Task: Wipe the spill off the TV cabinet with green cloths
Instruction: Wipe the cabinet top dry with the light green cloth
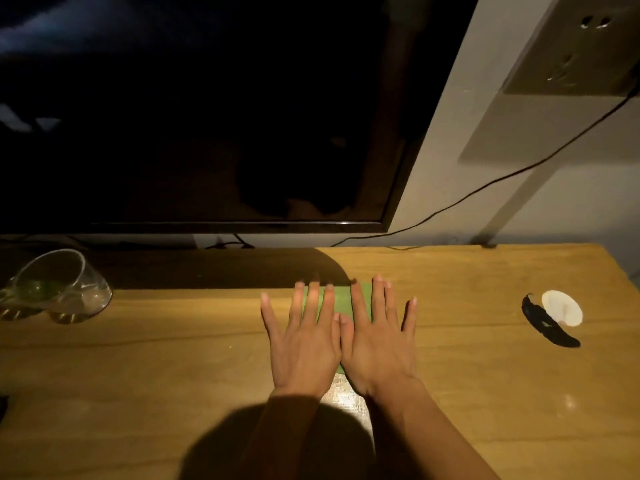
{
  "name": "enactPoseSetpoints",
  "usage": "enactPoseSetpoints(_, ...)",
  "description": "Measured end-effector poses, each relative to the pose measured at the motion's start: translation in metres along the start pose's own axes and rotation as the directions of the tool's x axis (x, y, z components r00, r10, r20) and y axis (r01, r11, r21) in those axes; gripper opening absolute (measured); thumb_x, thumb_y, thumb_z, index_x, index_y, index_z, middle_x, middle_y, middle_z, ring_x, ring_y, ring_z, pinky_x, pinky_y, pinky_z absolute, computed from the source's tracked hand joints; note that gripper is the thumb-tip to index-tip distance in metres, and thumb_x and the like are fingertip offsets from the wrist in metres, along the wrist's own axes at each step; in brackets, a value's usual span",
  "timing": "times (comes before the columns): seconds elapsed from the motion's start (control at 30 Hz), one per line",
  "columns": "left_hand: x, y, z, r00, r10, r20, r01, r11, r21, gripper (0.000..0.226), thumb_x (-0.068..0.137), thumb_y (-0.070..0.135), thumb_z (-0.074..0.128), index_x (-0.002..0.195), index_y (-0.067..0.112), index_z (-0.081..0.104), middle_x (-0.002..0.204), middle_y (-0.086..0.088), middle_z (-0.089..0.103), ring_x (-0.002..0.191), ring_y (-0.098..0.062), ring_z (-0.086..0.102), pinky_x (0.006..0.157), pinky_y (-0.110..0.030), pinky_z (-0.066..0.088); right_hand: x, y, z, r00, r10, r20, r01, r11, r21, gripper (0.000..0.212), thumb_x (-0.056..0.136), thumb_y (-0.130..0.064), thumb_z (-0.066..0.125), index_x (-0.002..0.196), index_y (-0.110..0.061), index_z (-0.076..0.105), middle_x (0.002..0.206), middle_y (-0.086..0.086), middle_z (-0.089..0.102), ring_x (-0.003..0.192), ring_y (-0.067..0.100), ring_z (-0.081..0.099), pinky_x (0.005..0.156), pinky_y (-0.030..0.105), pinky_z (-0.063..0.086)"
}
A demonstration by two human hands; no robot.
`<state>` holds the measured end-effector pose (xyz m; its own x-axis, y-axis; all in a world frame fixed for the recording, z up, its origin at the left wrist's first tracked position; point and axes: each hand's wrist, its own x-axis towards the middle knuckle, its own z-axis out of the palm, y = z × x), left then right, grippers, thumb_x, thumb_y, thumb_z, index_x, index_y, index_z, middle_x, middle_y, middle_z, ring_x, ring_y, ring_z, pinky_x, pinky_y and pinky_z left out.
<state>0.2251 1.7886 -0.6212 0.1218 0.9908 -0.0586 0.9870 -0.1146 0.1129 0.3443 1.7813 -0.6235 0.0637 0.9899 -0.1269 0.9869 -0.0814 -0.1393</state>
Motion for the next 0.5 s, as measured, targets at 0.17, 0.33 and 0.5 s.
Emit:
enactPoseSetpoints(0.17,0.04,-0.001,0.0,0.999,0.034,-0.007,-0.034,0.999,0.01,0.057,0.101,0.048,0.009,0.137,0.031,0.049,0.139,0.008,0.057,0.138,-0.016,0.041,0.116,-0.062,-0.006,0.043,0.002,-0.006,0.999,-0.044,-0.018,0.043,0.999,-0.021,0.064,0.096,-0.052,-0.002,0.154,-0.027,-0.009,0.162,0.01,-0.018,0.148,0.025,-0.021,0.115,0.059,-0.015)
enactPoseSetpoints(0.33,0.055,0.002,-0.007,0.999,0.03,-0.04,-0.026,0.996,0.089,0.065,0.096,0.049,0.012,0.094,0.028,0.074,0.087,-0.002,0.075,0.087,-0.024,0.07,0.111,-0.066,0.019,0.057,-0.002,-0.014,0.996,-0.076,-0.055,0.071,0.993,-0.089,0.063,0.099,-0.045,0.005,0.156,-0.019,0.005,0.164,0.016,-0.002,0.151,0.03,-0.006,0.119,0.055,-0.003)
enactPoseSetpoints(0.5,0.074,-0.006,0.003,0.995,0.015,0.099,-0.024,0.995,0.096,0.075,0.081,0.052,-0.016,0.152,0.028,-0.011,0.164,0.002,-0.01,0.149,-0.022,-0.016,0.105,-0.067,-0.025,0.068,-0.001,-0.009,0.998,-0.048,-0.027,0.046,0.997,-0.064,0.066,0.097,-0.049,0.005,0.156,-0.021,-0.002,0.165,0.012,-0.002,0.151,0.028,-0.007,0.12,0.053,-0.004)
